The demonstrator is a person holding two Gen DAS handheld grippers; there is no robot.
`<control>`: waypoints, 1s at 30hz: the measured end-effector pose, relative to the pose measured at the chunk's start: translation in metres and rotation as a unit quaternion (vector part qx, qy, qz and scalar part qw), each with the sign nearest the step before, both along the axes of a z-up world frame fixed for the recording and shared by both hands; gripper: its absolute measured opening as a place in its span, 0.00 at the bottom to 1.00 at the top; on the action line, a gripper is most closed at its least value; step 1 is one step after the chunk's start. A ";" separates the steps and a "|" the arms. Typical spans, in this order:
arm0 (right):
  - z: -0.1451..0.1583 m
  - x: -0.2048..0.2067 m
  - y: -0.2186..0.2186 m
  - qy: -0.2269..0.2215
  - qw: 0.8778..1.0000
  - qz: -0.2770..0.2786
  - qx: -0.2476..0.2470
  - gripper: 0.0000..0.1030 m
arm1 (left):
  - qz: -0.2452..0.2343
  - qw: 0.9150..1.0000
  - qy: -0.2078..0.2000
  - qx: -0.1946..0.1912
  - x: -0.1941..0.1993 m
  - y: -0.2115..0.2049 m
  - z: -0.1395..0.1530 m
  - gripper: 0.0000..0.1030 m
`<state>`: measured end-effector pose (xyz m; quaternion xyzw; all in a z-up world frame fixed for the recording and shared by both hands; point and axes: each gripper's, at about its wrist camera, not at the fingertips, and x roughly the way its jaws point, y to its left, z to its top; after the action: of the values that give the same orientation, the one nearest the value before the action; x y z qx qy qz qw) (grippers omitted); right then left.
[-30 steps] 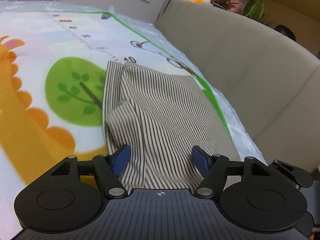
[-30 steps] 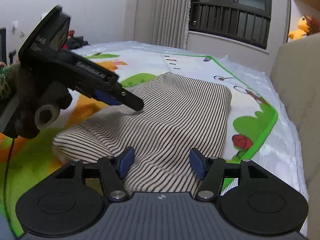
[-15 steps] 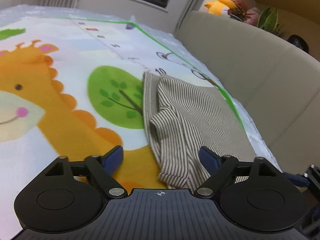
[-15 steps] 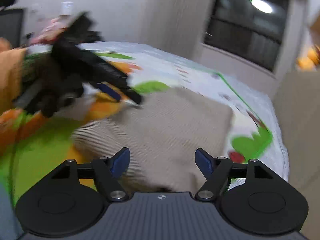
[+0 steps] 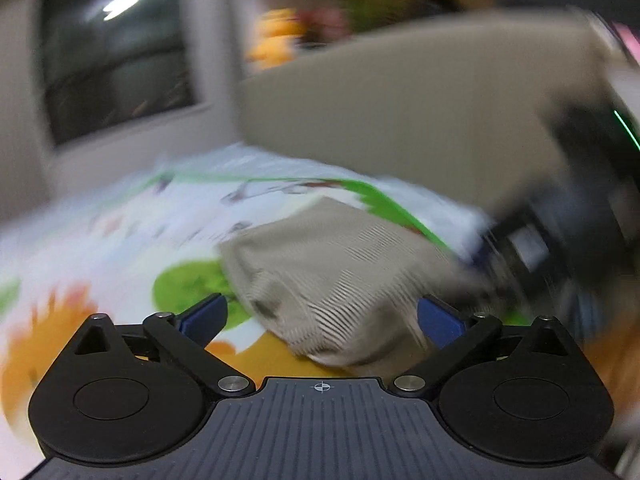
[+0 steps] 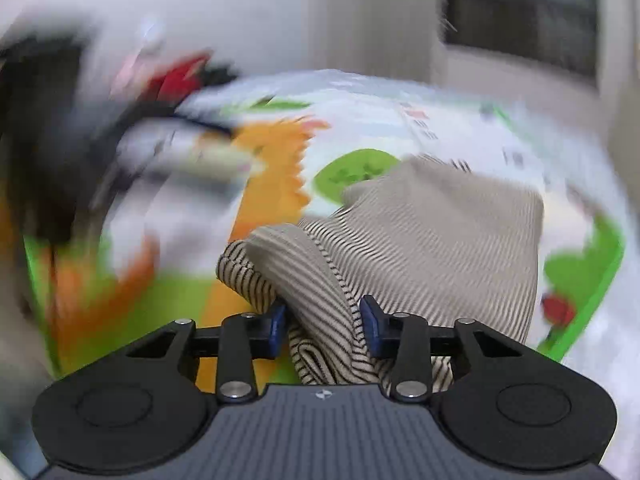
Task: Fold clothes
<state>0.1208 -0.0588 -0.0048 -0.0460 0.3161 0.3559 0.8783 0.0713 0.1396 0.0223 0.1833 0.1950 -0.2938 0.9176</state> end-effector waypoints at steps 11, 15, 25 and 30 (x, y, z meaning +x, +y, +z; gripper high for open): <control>-0.005 0.017 -0.020 0.054 0.997 -0.012 0.046 0.35 | -0.066 0.992 -0.025 0.100 0.039 -0.076 -0.043 1.00; 0.007 0.019 -0.036 0.039 0.997 -0.037 0.052 0.40 | -0.070 0.995 -0.001 0.070 0.048 -0.081 -0.040 0.81; 0.031 -0.013 -0.098 -0.096 0.985 -0.127 -0.069 0.75 | -0.071 0.996 0.021 0.046 0.052 -0.080 -0.041 0.74; -0.002 -0.036 -0.092 -0.093 0.983 -0.096 -0.125 0.79 | -0.054 0.996 0.070 -0.021 0.066 -0.068 -0.038 0.68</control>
<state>0.0852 -0.1505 -0.0063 -0.1577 0.2775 0.2221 0.9213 0.1370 0.0719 -0.0160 0.1527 0.2425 -0.3592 0.8882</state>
